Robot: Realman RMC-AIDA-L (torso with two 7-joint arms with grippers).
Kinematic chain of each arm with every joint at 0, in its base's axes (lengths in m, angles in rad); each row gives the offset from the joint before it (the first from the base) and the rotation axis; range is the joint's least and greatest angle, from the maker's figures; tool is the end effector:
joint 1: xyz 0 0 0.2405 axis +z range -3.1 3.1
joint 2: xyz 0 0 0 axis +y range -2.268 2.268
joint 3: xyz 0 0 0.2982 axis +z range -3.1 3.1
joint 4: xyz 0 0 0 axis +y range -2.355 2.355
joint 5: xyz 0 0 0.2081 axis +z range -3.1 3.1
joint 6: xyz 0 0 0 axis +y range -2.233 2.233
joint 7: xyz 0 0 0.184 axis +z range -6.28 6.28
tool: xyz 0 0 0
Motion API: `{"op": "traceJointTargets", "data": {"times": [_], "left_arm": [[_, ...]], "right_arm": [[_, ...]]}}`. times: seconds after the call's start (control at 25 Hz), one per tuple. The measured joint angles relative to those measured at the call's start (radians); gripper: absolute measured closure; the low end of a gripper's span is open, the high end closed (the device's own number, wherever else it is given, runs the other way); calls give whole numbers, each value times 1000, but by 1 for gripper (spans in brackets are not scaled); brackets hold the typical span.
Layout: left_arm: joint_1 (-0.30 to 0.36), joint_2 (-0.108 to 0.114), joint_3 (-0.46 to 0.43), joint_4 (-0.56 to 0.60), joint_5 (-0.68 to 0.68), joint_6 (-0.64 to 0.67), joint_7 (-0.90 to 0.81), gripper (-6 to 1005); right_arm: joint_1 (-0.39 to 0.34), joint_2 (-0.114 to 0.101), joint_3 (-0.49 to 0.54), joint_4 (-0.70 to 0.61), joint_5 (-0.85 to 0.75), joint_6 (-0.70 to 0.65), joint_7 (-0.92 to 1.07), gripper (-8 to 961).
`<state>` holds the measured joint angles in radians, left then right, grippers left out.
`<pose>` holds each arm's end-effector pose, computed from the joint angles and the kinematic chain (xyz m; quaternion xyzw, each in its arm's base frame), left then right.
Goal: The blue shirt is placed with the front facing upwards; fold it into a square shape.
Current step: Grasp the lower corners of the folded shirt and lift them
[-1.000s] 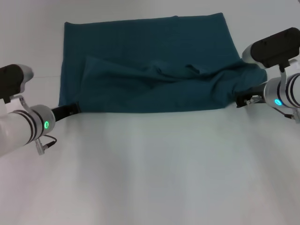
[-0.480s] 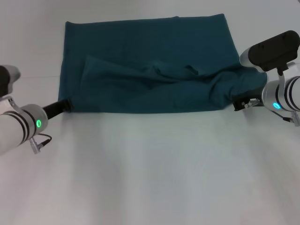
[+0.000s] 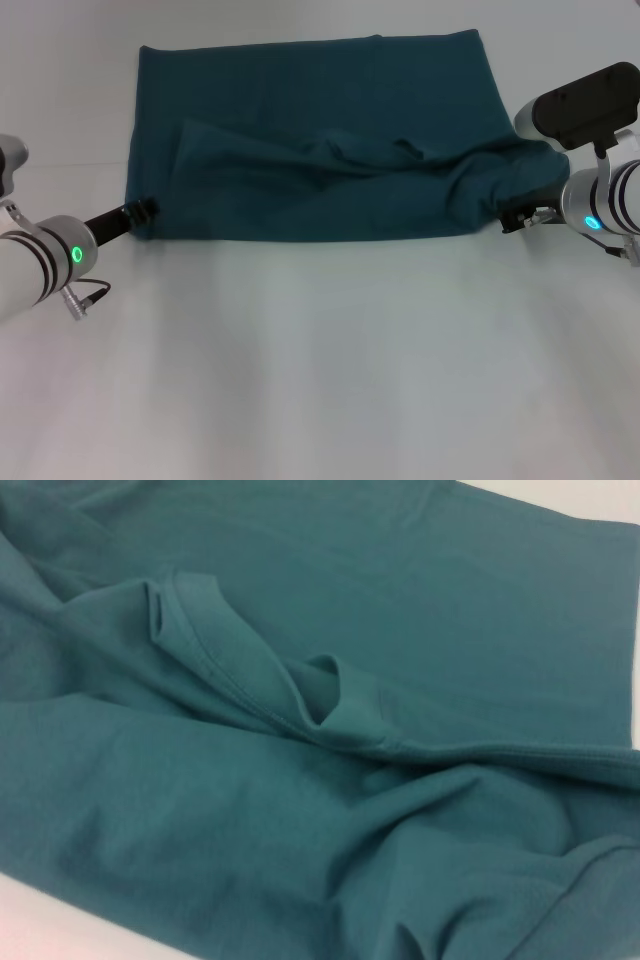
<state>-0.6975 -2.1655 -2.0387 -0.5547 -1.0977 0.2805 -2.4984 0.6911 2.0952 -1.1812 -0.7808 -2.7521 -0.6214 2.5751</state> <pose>-0.3048 0.4952 -0.0819 -0.6494 -0.5850 -0.2080 0.4390 0.3102 0.4944 -0.0439 -0.8121 0.3705 -0.0555 0.4473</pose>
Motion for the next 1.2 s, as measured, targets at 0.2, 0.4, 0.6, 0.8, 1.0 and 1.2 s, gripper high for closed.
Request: {"op": "traceJointTargets", "data": {"times": [0.2, 0.4, 0.6, 0.8, 1.0, 1.2], "left_arm": [[-3, 3, -9, 3, -1, 0, -26, 675], [-6, 3, -12, 18, -1, 1, -27, 409], [-9, 3, -20, 30, -1, 12, -36, 246], [-12, 3, -21, 34, -1, 12, -37, 113], [-24, 3, -23, 44, -1, 11, -38, 88], [-69, 9, -38, 109, 0, -4, -39, 89]], "right_arm": [[3, -1, 0, 0, 0, 2, -3, 929], [6, -1, 0, 0, -1, 3, -4, 929], [7, -3, 0, 0, -3, 4, -5, 928], [7, -3, 0, 0, -4, 5, -6, 928], [8, -3, 0, 0, -5, 5, -7, 929], [10, -3, -1, 0, -6, 5, -7, 929]]}}
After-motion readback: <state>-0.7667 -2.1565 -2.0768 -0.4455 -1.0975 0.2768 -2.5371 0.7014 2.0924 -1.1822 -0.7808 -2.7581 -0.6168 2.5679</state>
